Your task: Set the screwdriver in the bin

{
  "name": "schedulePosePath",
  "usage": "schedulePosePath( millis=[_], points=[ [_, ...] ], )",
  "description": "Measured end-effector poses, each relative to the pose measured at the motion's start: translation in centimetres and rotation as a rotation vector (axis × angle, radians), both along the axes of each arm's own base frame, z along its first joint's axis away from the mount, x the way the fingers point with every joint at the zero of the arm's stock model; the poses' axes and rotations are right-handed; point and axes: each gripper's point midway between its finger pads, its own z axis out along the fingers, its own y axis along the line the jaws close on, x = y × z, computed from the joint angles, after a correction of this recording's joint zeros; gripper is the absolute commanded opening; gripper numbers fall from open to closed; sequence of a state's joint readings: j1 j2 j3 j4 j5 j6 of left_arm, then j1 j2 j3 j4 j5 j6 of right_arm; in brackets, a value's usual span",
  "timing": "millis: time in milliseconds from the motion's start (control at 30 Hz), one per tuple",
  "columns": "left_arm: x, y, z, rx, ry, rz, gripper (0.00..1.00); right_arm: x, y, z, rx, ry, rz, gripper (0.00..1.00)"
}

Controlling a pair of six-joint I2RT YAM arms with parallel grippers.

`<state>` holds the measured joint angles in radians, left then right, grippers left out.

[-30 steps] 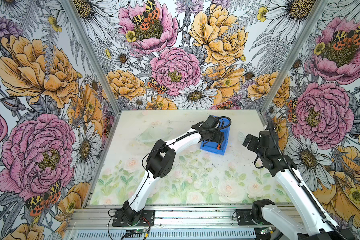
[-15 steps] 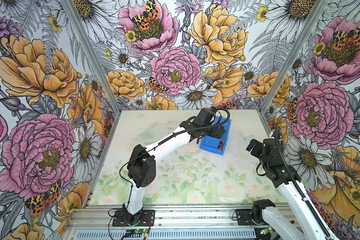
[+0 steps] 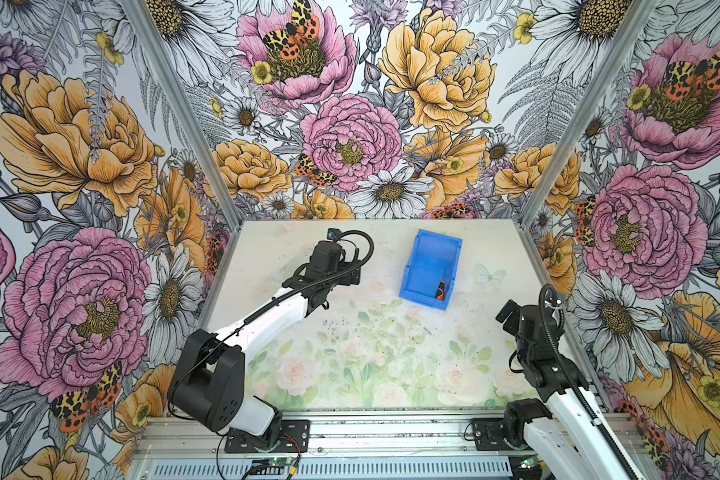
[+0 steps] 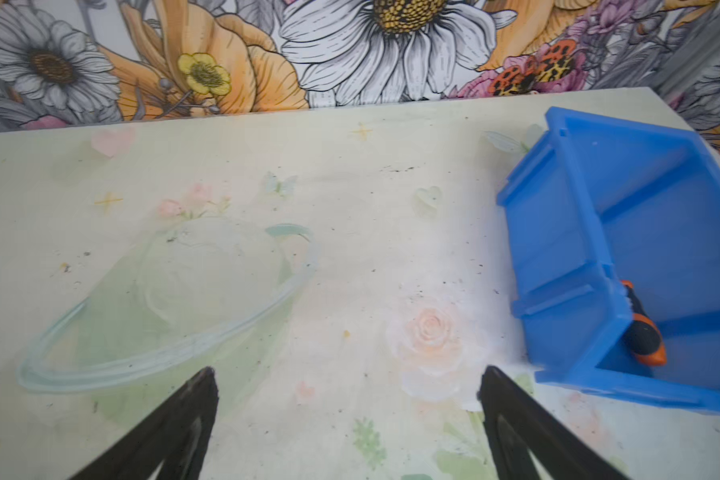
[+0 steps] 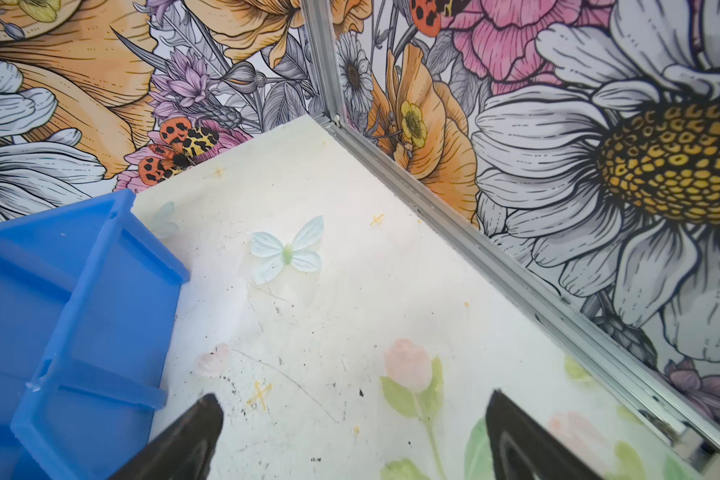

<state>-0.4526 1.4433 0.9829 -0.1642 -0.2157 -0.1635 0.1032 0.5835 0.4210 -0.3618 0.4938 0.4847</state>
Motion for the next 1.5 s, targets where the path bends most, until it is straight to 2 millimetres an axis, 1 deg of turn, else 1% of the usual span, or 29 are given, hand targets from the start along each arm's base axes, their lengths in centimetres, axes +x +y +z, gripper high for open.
schedulePosePath(
  millis=[133,267,400,467,533,600,700,800,867,933,1033,1167,1300,1367,1500],
  points=[
    [0.3,4.0,-0.8,0.016,-0.033,0.095,0.98,0.7,0.2,0.1,-0.073,-0.029,0.050,1.00],
    [0.7,7.6,-2.1,0.030,-0.046,0.168,0.99,2.0,0.9,-0.4,-0.135,-0.027,0.119,0.99],
    [0.9,11.1,-3.3,0.052,-0.068,0.232,0.99,3.8,1.8,-1.8,-0.169,-0.011,0.185,1.00],
    [0.8,12.8,-3.9,0.057,-0.079,0.263,0.99,4.7,2.2,-2.9,-0.174,0.003,0.212,0.99],
    [0.7,13.8,-4.2,0.064,-0.097,0.274,0.99,5.7,2.6,-3.9,-0.178,0.015,0.232,1.00],
    [0.8,14.4,-4.2,0.083,-0.123,0.274,0.99,6.7,2.8,-4.8,-0.183,0.024,0.243,1.00],
    [0.9,14.6,-3.8,0.111,-0.159,0.256,0.99,8.0,3.1,-6.2,-0.191,0.043,0.272,0.99],
    [1.1,15.0,-3.3,0.131,-0.200,0.253,0.99,9.6,3.3,-6.9,-0.196,0.054,0.291,0.99],
    [1.0,15.5,-3.2,0.137,-0.222,0.262,0.99,11.0,3.4,-6.7,-0.203,0.049,0.301,0.99],
    [0.7,16.1,-3.7,0.134,-0.228,0.272,0.99,12.3,3.5,-6.0,-0.218,0.025,0.314,0.99],
    [0.0,16.8,-4.6,0.118,-0.248,0.274,0.99,13.6,3.4,-5.1,-0.232,-0.020,0.329,1.00],
    [-1.1,17.9,-6.7,0.075,-0.251,0.276,0.99,14.2,2.7,-5.5,-0.222,-0.040,0.325,0.99],
    [-0.7,18.7,-7.8,0.034,-0.263,0.282,0.99,14.3,2.5,-6.6,-0.216,-0.041,0.327,0.99],
    [-0.5,18.4,-8.1,0.028,-0.268,0.272,0.99,14.2,2.5,-6.7,-0.213,-0.047,0.331,1.00],
    [-0.2,17.7,-7.3,0.025,-0.304,0.259,0.99,14.4,2.6,-6.2,-0.215,-0.074,0.335,0.99]
  ],
)
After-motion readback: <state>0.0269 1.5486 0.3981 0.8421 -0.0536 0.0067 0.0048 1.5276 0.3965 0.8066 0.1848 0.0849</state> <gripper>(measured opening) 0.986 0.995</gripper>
